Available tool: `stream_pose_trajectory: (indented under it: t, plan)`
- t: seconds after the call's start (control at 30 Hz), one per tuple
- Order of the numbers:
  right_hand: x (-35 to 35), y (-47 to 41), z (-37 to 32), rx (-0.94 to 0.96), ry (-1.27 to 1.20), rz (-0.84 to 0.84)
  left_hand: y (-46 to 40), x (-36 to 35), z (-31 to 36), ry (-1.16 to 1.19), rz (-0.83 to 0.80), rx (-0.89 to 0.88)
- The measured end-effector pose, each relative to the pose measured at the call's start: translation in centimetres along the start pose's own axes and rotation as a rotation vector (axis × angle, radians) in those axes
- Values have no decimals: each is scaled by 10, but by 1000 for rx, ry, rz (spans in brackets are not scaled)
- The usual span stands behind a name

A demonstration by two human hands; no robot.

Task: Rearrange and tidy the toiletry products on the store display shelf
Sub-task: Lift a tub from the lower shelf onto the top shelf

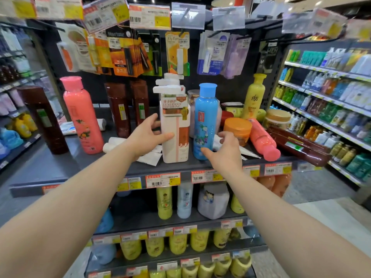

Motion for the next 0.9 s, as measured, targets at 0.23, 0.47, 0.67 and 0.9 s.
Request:
stream_pose_trajectory:
  t: [0.23, 0.47, 0.67, 0.9]
  plan:
    - [-2, 24, 6, -1, -14, -29, 32, -6, -6, -243, 219, -51]
    - [-9, 55, 23, -33, 0, -87, 76, -44, -12, -614, 217, -232]
    - [-24, 80, 51, -99, 63, -211, 109, -101, -27, -881, 45, -488]
    - [-34, 104, 96, -189, 146, -280, 93, -155, -79, -805, -151, -277]
Point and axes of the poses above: each hand's wrist, its own y-axis away from the middle knuckle, its own x-axis out of the back of the hand, z = x × y, the point moved 6 cm from there along -y, towards the middle knuckle, and after that the axes turned 11 degrees about -z, right-handed, at the moved point
